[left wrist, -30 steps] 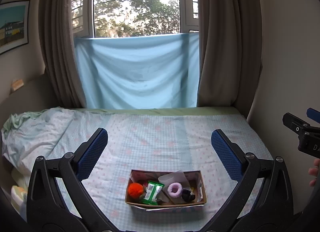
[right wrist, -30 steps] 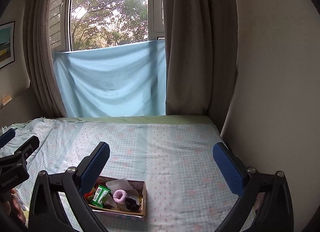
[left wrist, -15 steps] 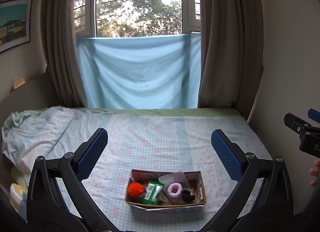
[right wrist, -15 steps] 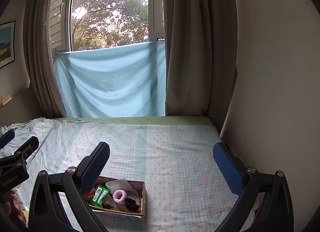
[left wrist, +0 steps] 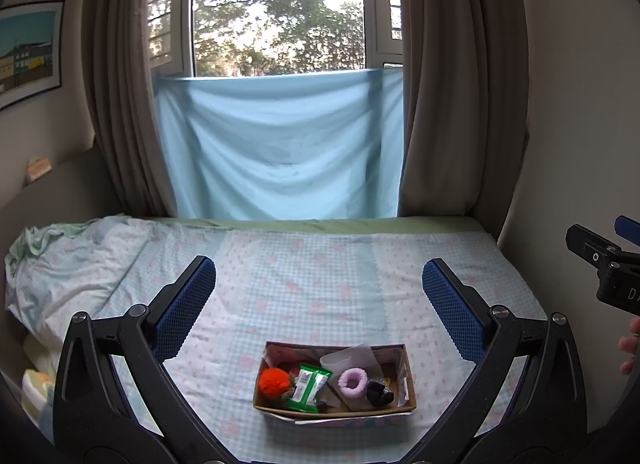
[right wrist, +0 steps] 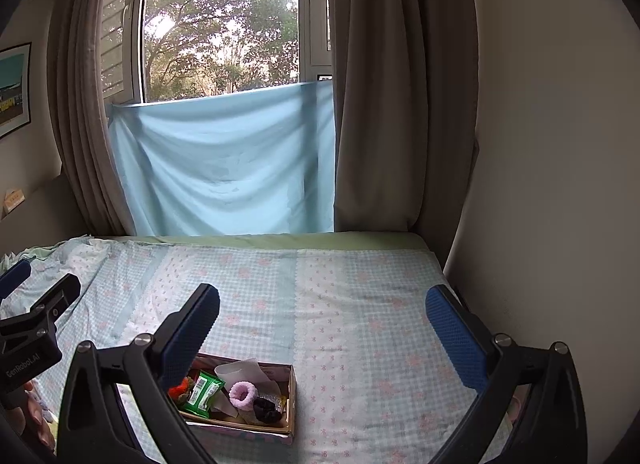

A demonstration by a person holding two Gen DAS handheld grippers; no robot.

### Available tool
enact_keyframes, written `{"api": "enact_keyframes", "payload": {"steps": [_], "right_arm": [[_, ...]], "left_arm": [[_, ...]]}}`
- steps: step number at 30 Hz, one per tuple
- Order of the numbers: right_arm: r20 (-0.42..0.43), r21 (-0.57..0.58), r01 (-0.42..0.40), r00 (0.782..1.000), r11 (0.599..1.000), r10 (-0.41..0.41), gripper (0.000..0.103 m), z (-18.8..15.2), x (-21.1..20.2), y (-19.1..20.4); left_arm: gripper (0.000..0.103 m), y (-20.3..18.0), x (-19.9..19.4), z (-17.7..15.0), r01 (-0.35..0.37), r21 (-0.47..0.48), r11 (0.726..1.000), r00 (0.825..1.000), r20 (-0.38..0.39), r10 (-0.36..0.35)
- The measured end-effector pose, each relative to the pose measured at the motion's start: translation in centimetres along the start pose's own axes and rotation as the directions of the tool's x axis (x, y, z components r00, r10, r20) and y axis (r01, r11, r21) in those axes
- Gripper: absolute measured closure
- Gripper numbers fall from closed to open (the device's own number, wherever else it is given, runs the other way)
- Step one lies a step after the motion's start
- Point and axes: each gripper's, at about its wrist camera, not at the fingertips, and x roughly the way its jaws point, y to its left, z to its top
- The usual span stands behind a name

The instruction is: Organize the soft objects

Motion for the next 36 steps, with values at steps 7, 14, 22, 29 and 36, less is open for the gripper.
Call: {"api": "enact_keyframes", "payload": {"steps": [7, 14, 22, 29, 36], "right_arm": [[0.000, -0.006, -0.005, 1.000, 1.000, 0.005, 0.000, 0.28, 0.10, 0.20], [-0.003, -0.007, -0.003, 1.000, 1.000, 0.003, 0.000, 0.45, 0.37, 0.20], [-0.008, -0.006, -0.005, 1.000, 1.000, 0.005, 0.000, 0.52, 0.44, 0.20], [-0.002, -0.010, -0.007, 1.000, 1.000, 0.007, 0.000, 0.70, 0.64, 0.26], [-0.005, -0.009, -0.004, 1.000, 1.000, 0.004, 0.000, 0.75, 0.90, 0.26]], "left_arm": [[0.000, 0.11, 0.28, 0.18, -0.004, 0.002, 1.000, 1.000, -0.003, 0.004], [0.000, 0.19, 0.56, 0.20, -0.008, 0.000, 1.000, 1.000, -0.003, 0.008], [0.000, 0.27, 0.78, 0.14, -0.010, 0.005, 1.000, 1.000, -0.003, 0.010], [0.000, 0.47, 0.73, 0.26, -0.012, 0.001, 1.000, 1.000, 0.008, 0.012], [0.000, 0.59, 0.52, 0.17, -0.017, 0.003, 1.000, 0.999, 0.027, 0.016]]}}
